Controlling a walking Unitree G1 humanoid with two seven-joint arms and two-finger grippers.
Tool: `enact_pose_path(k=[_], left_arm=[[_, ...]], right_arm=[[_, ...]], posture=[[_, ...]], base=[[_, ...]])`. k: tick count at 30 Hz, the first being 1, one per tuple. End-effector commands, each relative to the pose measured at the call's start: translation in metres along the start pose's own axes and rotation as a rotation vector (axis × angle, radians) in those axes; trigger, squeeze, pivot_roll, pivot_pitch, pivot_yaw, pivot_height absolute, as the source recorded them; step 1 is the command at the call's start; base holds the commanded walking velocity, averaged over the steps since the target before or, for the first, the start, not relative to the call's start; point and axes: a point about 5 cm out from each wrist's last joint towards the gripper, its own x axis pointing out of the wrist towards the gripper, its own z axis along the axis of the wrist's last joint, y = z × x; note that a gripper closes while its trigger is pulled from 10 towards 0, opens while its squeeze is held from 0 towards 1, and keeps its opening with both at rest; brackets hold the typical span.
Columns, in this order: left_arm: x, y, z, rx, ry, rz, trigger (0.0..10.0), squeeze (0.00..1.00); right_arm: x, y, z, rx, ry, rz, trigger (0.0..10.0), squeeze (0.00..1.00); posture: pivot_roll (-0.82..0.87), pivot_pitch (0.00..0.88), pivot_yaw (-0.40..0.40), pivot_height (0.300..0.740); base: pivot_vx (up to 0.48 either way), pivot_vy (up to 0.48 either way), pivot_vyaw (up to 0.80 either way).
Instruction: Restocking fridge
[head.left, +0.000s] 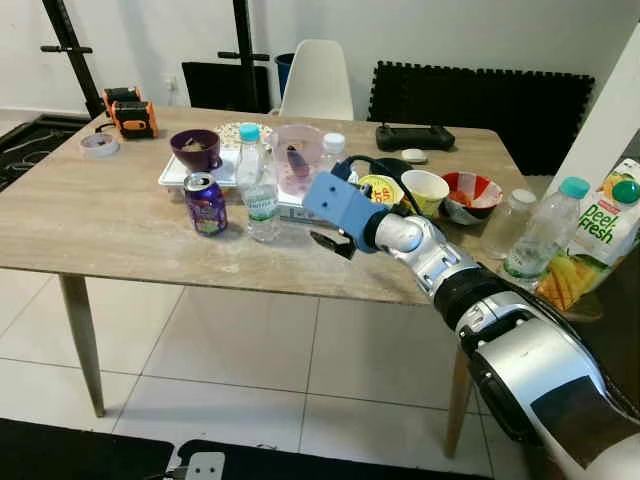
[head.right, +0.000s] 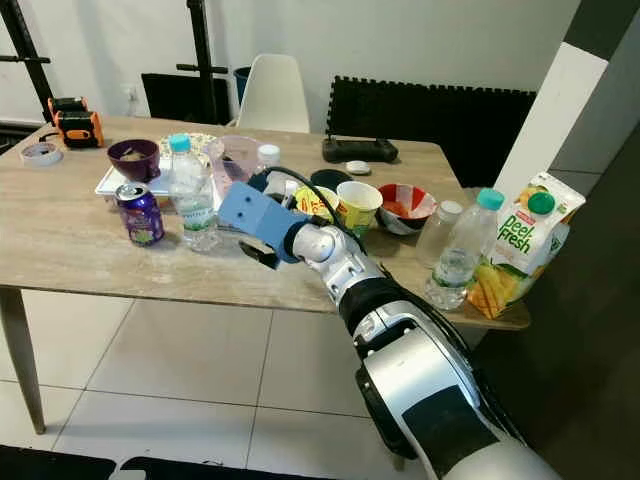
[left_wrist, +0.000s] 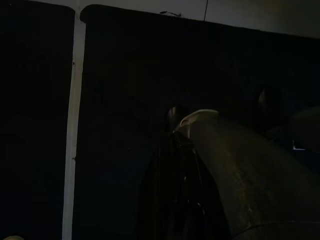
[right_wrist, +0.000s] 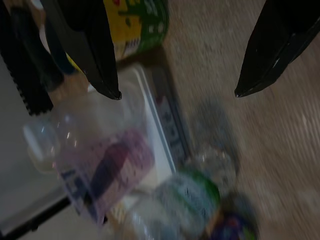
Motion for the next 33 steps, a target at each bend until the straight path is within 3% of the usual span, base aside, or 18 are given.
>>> enact_pose_path(k=[1,5,6,8,16,18,24,26,30,33], left_arm=[[-0.007,-0.005,-0.031,-0.006,0.111,-0.011,10.0,0.00],[-0.008,-0.005,-0.034,-0.011,0.110,-0.009,10.0,0.00],[-0.010,-0.001,-0.039,-0.017,0.113,0.002,10.0,0.00],[-0.012,0.004,-0.043,-0.022,0.117,0.016,10.0,0.00],[-0.016,0.011,-0.050,-0.027,0.124,0.034,10.0,0.00],[-0.019,0.011,-0.056,-0.028,0.127,0.035,10.0,0.00],[-0.023,0.009,-0.065,-0.027,0.129,0.027,10.0,0.00],[-0.026,0.010,-0.070,-0.024,0.130,0.024,10.0,0.00],[-0.028,0.012,-0.073,-0.019,0.129,0.023,10.0,0.00],[-0.028,0.012,-0.072,0.012,0.117,0.007,10.0,0.00]], right_arm=[[-0.002,-0.009,-0.003,-0.018,0.030,-0.026,10.0,0.00],[-0.008,-0.019,-0.014,-0.005,0.076,-0.062,10.0,0.00],[-0.017,-0.032,-0.025,0.002,0.120,-0.115,10.0,0.00],[-0.023,-0.044,-0.031,0.016,0.141,-0.161,10.0,0.00],[-0.029,-0.054,-0.035,0.078,0.150,-0.196,10.0,0.00],[-0.029,-0.059,-0.026,0.176,0.065,-0.188,10.0,0.00],[-0.028,-0.063,-0.011,0.267,-0.057,-0.151,10.0,0.00],[-0.028,-0.068,-0.004,0.266,-0.088,-0.143,10.0,0.00],[-0.029,-0.071,0.001,0.258,-0.106,-0.141,10.0,0.00],[-0.029,-0.074,0.005,0.197,-0.094,-0.127,10.0,0.00]], posture=[[0.00,0.062,-0.108,0.740],[0.01,0.076,-0.113,0.740],[0.01,0.093,-0.116,0.740],[0.02,0.106,-0.116,0.740],[0.01,0.145,-0.117,0.740],[0.01,0.186,-0.118,0.740],[0.02,0.219,-0.119,0.740],[0.02,0.267,-0.119,0.740],[0.01,0.279,-0.117,0.740],[0.01,0.294,-0.118,0.740]], base=[[0.000,0.000,0.00],[0.000,0.000,0.00],[0.000,0.000,0.00],[0.000,0.000,0.00],[0.000,0.000,0.00],[0.000,0.000,0.00],[0.000,0.000,0.00],[0.000,0.000,0.00],[0.000,0.000,0.00],[0.000,0.000,0.00]])
